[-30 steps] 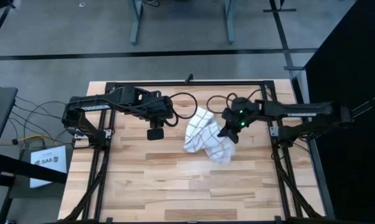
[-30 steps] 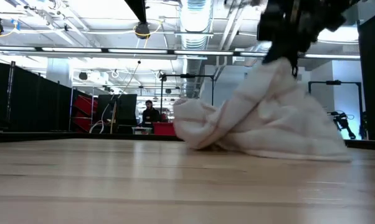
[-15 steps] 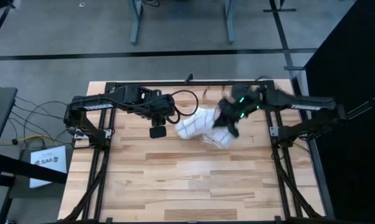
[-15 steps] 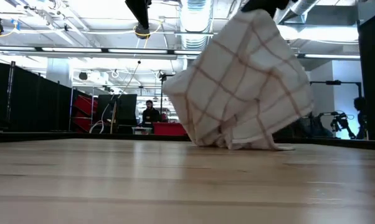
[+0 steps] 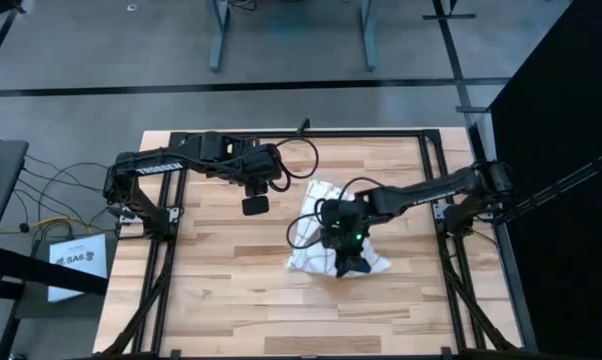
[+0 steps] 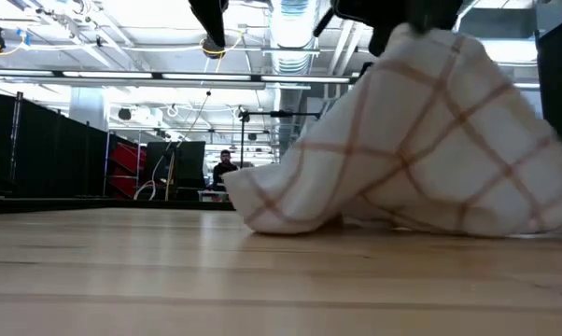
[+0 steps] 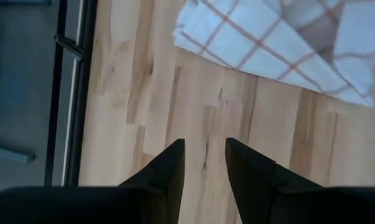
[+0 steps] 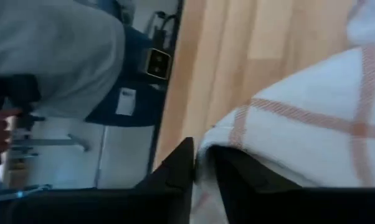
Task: Roll towel
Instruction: Fold the towel
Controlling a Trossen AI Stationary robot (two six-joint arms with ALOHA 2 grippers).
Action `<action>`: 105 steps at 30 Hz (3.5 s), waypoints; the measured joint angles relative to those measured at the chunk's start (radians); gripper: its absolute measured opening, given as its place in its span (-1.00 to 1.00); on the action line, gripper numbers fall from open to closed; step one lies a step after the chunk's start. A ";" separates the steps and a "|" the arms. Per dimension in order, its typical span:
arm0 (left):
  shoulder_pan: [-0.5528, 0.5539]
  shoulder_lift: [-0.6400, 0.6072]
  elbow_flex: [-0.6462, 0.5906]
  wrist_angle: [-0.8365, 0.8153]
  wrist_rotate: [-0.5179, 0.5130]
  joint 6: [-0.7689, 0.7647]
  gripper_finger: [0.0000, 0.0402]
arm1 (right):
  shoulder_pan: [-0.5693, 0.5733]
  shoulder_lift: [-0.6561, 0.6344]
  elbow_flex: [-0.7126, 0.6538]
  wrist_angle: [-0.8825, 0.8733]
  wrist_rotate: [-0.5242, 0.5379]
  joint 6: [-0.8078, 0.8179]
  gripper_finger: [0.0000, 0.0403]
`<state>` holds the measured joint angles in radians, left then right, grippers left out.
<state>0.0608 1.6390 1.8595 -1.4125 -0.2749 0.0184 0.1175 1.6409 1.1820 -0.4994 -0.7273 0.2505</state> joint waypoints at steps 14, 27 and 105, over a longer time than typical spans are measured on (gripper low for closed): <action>-0.038 0.134 0.002 0.154 0.094 0.041 -0.50 | -0.032 -0.245 0.095 -0.282 0.575 0.013 -0.36; -0.109 0.497 0.008 0.443 0.112 -0.087 -0.50 | -0.082 -0.427 -0.329 -0.360 0.790 0.102 -0.38; -0.070 0.599 -0.019 0.417 0.159 -0.438 -0.99 | -0.098 -0.596 -0.496 -0.195 0.778 -0.188 -0.38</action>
<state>-0.0088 2.2383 1.8408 -0.9953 -0.1154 -0.4192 0.0197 1.0449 0.6865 -0.6949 0.0509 0.0628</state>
